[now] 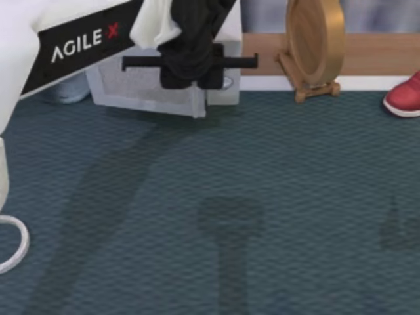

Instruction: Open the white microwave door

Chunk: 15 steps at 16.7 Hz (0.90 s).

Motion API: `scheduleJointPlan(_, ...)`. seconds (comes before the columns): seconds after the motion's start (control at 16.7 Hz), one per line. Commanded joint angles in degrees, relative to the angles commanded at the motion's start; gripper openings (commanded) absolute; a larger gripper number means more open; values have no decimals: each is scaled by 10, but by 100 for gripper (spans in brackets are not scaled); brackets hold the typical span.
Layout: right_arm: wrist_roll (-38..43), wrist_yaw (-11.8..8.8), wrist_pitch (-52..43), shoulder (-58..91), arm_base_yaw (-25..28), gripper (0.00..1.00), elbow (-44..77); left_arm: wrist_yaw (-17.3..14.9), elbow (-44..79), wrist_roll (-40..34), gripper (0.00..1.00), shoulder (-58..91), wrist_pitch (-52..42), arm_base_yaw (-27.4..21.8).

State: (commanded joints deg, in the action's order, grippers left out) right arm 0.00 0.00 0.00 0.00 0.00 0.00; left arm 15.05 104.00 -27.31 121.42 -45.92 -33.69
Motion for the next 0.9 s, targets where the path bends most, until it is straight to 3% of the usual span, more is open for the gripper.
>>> scheduleJointPlan(0.9,0,0,0,0,0,100,0,-12,-37,26,0,-24,20,2)
